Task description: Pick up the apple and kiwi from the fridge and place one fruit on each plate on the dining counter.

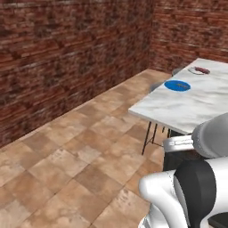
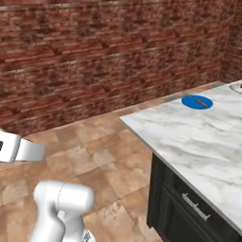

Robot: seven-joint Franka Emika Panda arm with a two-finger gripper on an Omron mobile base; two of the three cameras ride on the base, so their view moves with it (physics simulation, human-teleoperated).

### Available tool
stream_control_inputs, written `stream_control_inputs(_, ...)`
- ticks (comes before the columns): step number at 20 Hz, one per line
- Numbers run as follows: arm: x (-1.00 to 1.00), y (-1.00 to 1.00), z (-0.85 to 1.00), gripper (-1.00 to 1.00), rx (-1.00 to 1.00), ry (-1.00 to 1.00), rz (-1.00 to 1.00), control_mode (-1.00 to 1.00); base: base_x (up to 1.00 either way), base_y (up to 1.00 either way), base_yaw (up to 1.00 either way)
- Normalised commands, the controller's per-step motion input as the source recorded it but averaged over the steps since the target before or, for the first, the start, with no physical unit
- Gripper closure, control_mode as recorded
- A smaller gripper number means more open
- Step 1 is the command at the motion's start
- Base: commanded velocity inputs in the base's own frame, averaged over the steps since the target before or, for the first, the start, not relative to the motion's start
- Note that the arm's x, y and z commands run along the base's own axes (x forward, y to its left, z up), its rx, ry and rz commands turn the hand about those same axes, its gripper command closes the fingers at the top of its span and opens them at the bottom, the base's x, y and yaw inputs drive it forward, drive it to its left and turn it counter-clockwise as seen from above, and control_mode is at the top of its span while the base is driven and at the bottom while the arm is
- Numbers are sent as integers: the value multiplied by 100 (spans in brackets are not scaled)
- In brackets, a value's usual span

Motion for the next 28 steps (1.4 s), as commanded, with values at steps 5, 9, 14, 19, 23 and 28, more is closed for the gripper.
stream_control_inputs(5, 0, 0, 0, 100, 0, 0, 0, 100, 100, 62, -24)
stream_control_inputs(9, 0, 0, 0, 100, 0, 0, 0, 100, 100, 70, -40)
stream_control_inputs(14, 0, 0, 0, 100, 0, 0, 0, 100, 100, 71, -41)
stream_control_inputs(19, 0, 0, 0, 100, 0, 0, 0, 100, 100, 71, -41)
stream_control_inputs(23, 0, 0, 0, 100, 0, 0, 0, 100, 100, 72, -41)
stream_control_inputs(28, 0, 0, 0, 100, 0, 0, 0, 100, 100, 73, -43)
